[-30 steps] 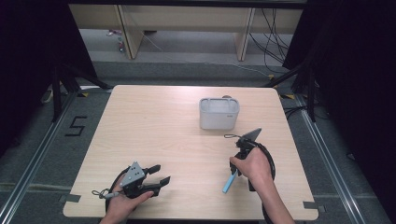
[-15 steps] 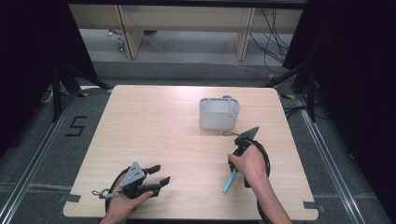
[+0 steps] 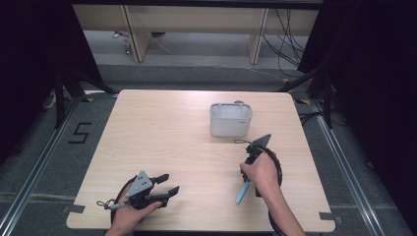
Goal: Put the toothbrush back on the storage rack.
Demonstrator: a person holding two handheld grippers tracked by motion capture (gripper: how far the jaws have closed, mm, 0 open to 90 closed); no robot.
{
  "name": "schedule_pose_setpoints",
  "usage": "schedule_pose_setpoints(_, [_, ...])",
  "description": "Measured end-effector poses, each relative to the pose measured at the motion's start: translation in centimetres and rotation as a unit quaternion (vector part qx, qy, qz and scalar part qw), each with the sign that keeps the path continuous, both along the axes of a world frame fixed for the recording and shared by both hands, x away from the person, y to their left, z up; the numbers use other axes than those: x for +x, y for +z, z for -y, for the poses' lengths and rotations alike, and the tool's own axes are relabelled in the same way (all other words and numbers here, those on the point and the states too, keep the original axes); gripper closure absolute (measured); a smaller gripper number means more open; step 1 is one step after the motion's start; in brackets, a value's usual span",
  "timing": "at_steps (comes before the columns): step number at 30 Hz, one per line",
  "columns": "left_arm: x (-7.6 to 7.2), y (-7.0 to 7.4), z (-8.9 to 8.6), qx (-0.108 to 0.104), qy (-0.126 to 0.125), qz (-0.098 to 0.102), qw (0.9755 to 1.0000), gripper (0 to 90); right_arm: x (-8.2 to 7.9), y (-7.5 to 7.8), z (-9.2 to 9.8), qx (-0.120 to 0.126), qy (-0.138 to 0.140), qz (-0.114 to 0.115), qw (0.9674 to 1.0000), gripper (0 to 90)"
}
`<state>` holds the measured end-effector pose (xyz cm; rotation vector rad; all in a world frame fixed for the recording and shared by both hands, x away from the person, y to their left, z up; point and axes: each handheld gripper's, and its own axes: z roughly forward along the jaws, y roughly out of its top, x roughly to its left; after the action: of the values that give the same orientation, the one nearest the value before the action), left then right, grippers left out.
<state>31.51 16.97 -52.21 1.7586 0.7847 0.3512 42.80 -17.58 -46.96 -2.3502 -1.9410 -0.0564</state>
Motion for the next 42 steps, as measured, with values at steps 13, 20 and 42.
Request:
schedule_pose_setpoints(13, [0.0,0.0,-0.1,0.006,0.000,-0.001,1.0000,37.3,0.0,-0.1,1.1,-0.014,0.062,-0.006,0.9980,78.5])
schedule_pose_setpoints(20, [0.0,0.0,-0.1,0.007,0.000,-0.001,1.0000,37.4,-0.1,-0.3,1.4,-0.032,0.100,0.011,0.9944,78.7])
schedule_pose_setpoints(42, [0.0,0.0,-0.1,0.004,0.000,-0.001,1.0000,37.4,-2.1,3.7,1.8,-0.013,0.198,0.141,0.9698,78.8])
